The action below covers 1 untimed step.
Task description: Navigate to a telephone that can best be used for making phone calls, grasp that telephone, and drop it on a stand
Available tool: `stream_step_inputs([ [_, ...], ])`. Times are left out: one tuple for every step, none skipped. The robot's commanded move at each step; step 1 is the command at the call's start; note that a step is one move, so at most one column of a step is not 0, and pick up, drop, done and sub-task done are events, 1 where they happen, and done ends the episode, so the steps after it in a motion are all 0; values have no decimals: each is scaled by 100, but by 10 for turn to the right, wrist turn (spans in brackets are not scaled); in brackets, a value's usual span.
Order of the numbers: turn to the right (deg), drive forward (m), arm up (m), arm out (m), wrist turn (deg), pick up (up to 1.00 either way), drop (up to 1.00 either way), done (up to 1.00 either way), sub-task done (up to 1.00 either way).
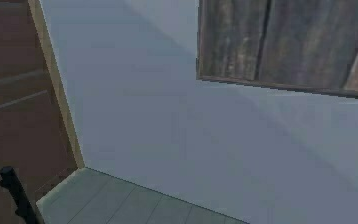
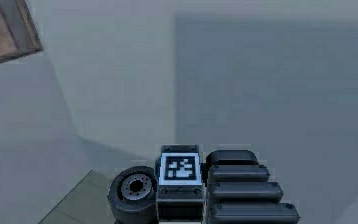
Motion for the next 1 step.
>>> stream_step_inputs([
  [-30, 0, 0, 0, 0, 0, 0, 0, 0],
])
